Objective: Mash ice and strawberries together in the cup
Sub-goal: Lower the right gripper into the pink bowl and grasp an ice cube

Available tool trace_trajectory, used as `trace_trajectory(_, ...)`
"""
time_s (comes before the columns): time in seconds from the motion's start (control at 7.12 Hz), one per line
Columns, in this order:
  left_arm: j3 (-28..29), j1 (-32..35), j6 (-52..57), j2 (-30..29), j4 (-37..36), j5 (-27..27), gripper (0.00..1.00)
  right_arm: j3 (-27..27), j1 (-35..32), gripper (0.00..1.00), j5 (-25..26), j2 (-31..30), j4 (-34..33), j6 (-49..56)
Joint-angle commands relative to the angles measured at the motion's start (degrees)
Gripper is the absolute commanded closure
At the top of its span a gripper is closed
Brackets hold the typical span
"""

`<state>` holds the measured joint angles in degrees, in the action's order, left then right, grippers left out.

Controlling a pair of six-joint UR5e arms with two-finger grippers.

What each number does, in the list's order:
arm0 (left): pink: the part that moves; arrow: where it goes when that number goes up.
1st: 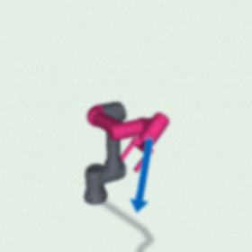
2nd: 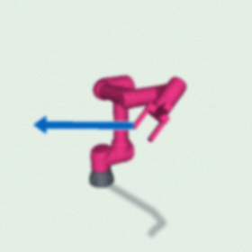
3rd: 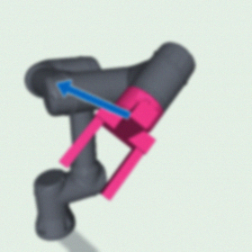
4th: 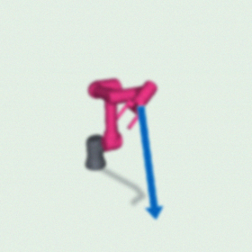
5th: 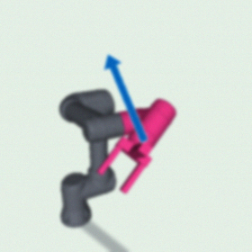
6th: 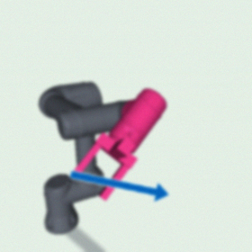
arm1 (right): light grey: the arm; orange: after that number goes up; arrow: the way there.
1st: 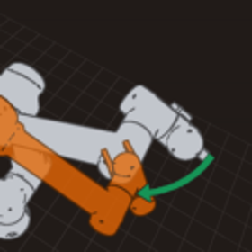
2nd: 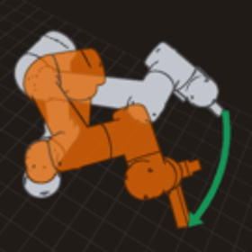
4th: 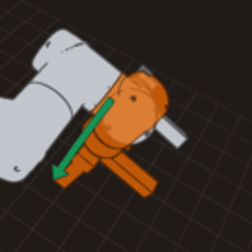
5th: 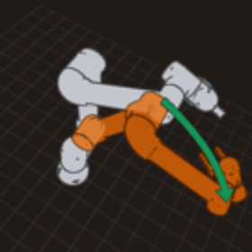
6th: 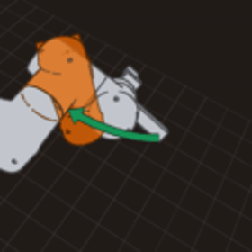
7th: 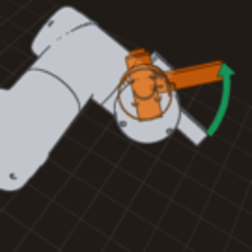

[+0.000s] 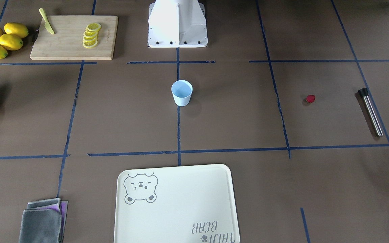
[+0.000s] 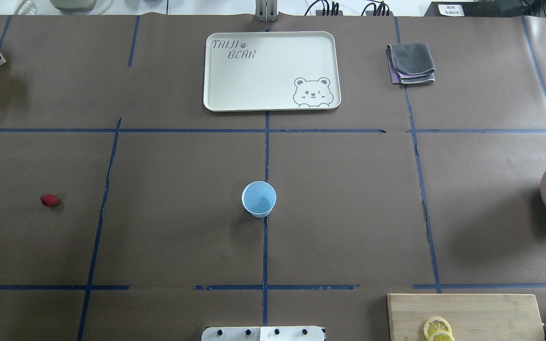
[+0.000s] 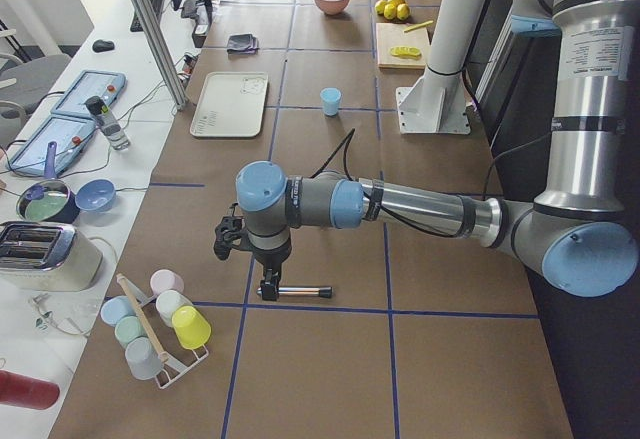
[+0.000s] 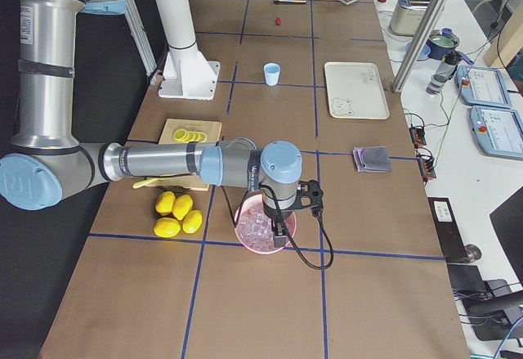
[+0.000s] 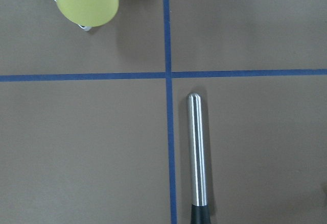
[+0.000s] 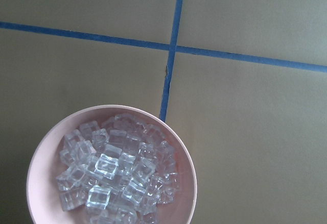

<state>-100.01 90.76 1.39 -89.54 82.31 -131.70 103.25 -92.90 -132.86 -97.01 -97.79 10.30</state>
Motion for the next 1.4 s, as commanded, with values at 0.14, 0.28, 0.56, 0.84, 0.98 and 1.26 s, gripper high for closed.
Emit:
trace_trajectory(0.14,-0.8,-0.8,0.6,1.7,1.5,0.1,0.0,-0.1,0.1,0.0,0.6,-0.2,0.0,-0.2)
trace_trajectory(0.28,-0.9,-0.8,0.4,1.8,1.5,0.2,0.0,-0.1,0.1,0.0,0.4,-0.2,0.0,-0.2)
trace_trajectory(0.56,-1.0,-0.8,0.0,2.1,2.1,0.2,0.0,0.1,0.1,0.0,0.1,-0.3,0.1,0.2)
trace_trajectory(0.84,-2.4,-0.9,0.7,3.4,2.6,0.2,0.0,0.1,0.2,0.0,-4.4,-1.0,1.3,0.2)
trace_trajectory(0.98,-2.6,-0.9,0.7,3.5,2.9,0.2,0.0,1.2,0.3,0.0,-4.8,-1.5,1.2,-0.4)
trace_trajectory(1.26,-2.7,-1.0,0.8,3.5,3.2,0.2,0.0,7.5,2.8,0.02,-4.8,-6.1,1.3,-10.7)
